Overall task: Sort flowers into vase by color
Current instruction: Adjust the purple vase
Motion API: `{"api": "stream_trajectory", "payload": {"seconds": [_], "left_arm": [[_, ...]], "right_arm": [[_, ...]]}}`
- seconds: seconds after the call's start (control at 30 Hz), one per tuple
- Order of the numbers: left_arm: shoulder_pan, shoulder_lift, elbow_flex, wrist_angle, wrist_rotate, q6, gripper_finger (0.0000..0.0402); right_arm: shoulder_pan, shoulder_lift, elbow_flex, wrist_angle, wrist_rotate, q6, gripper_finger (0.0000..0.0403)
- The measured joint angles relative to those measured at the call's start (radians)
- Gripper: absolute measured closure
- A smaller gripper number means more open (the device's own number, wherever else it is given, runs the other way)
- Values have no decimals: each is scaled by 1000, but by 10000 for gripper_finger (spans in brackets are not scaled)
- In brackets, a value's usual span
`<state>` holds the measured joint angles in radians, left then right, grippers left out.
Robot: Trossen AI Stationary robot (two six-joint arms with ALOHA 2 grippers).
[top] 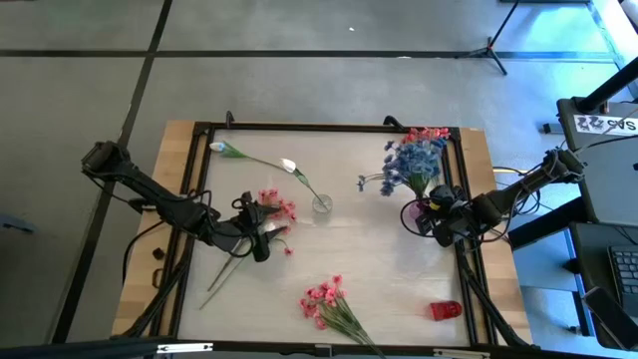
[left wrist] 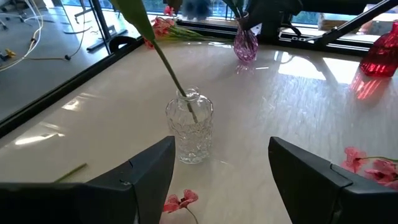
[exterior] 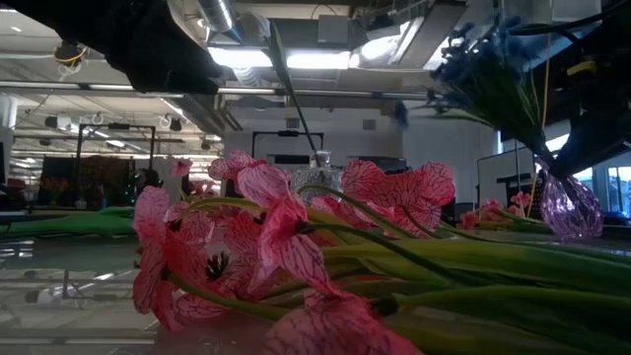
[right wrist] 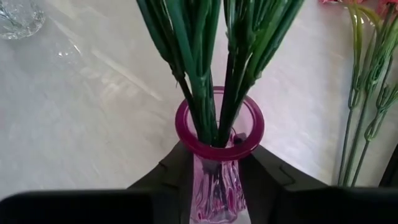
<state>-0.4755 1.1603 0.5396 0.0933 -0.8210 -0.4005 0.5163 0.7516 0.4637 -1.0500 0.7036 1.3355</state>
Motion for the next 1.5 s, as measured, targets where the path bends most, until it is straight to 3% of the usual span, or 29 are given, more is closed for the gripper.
{"api": "stream_trajectory", "payload": {"seconds": [0.27, 0.43, 0.67, 0.8, 1.0, 1.5], "left_arm": [[-3, 1, 0, -60, -4, -44, 148], [-3, 1, 0, -78, -4, -47, 148], [-3, 1, 0, -103, -4, -38, 148], [-2, 1, 0, -102, -4, -38, 148], [9, 1, 0, -101, -5, -37, 148], [70, 1, 0, -101, -5, -33, 148]], "right_arm": [[7, 84, 1, 61, 36, 17, 312], [100, 160, 0, 130, 118, 54, 310], [276, 355, -2, 212, 352, 191, 310], [288, 512, -2, 270, 448, 240, 310], [246, 643, 0, 348, 480, 283, 310], [194, 622, 3, 375, 408, 253, 283]]}}
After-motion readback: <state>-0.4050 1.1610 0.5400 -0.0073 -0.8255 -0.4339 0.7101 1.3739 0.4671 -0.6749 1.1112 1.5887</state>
